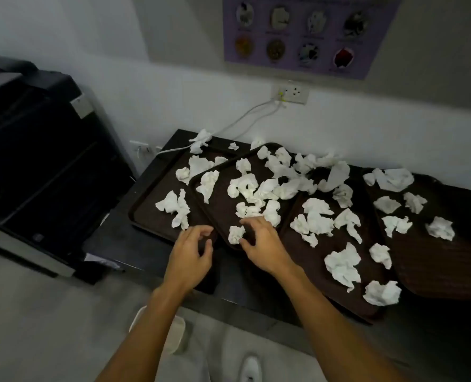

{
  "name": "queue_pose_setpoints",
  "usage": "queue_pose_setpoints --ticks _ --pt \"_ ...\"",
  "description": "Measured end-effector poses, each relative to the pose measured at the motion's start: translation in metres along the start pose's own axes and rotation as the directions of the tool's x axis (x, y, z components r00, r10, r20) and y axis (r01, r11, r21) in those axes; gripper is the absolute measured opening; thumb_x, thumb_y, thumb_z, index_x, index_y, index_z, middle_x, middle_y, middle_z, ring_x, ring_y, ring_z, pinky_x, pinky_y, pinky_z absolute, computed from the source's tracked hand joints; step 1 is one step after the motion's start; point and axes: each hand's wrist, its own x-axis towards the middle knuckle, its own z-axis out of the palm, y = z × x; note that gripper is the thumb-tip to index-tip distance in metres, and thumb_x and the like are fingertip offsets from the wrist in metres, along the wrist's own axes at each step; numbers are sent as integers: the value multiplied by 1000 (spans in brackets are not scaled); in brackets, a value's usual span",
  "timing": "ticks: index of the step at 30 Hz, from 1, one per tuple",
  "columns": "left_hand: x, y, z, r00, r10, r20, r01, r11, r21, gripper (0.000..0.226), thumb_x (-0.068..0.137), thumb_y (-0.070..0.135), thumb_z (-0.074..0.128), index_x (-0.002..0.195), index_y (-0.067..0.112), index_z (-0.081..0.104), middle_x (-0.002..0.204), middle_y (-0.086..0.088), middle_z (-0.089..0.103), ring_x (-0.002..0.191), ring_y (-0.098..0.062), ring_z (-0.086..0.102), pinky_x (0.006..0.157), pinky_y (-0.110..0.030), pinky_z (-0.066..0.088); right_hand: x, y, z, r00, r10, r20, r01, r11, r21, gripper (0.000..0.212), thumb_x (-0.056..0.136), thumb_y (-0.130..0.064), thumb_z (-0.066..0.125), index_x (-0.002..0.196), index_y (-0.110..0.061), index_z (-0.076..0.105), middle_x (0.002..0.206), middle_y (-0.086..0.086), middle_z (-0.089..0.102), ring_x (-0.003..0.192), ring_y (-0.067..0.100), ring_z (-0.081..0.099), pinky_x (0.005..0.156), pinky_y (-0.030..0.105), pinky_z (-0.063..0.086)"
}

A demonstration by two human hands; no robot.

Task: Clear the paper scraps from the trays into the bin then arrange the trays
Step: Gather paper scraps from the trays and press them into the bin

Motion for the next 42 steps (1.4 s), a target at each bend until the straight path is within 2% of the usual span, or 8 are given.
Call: queue_pose_setpoints --ticks 9,14,21,26,29,31,35,42 --pt "-3 -21 3 987 -154 -51 157 986 58 31 91 13 63 118 27 64 107 20 62 104 -1 56 89 -14 40 37 13 25 968 6 251 51 975 -217 51 93 -13 72 142 -16 60 135 5 51 128 25 43 112 29 39" --pt "14 -27 -3 983 -164 -83 170 983 70 29 90 13 63 116 27 65 101 21 60 98 -3 54 84 -9 38 42 15 33 980 36 196 -7 989 -146 27 95 -11 69 122 -14 73 118 8 57 115 27 54 98 26 44" --pt "65 -51 -12 952 -258 -167 275 958 86 34 90 13 66 123 18 65 121 -6 55 112 -25 54 96 -36 48 35 8 22 997 63 43 -63 998 -18 27 92 -15 74 119 -16 72 119 3 55 108 17 58 97 23 48" --pt "92 -75 -8 945 -322 -59 327 928 176 40 88 18 71 128 20 66 127 -14 54 115 -34 54 102 -44 49 24 7 15 995 99 -28 -98 995 28 27 90 -15 78 117 -19 74 114 -1 58 97 10 60 84 1 43" --pt "95 -85 -4 951 -308 -14 303 925 229 37 86 18 73 122 19 69 120 -15 59 111 -37 57 96 -49 52 20 6 12 994 100 -48 -97 994 56 27 89 -15 78 116 -20 75 113 -3 58 96 9 61 87 7 47" --pt "94 -87 -3 953 -302 2 293 924 245 36 86 16 75 121 18 70 119 -14 60 110 -36 57 95 -47 52 19 5 11 994 96 -60 -92 994 65 28 89 -16 79 116 -20 75 113 -2 59 96 8 62 90 15 51" --pt "91 -92 -2 956 -294 25 280 931 232 40 81 6 77 120 14 70 119 -14 61 110 -36 58 98 -44 51 20 3 11 994 88 -71 -83 994 74 29 89 -15 79 117 -19 75 111 -3 59 86 -1 57 84 5 46" --pt "80 -89 -11 965 -233 -121 247 962 119 34 82 -7 72 112 8 74 110 -13 62 93 -22 61 86 -25 47 24 -2 17 996 55 -66 -48 993 104 26 90 -18 78 115 -23 75 109 -3 59 81 4 56 82 17 52"
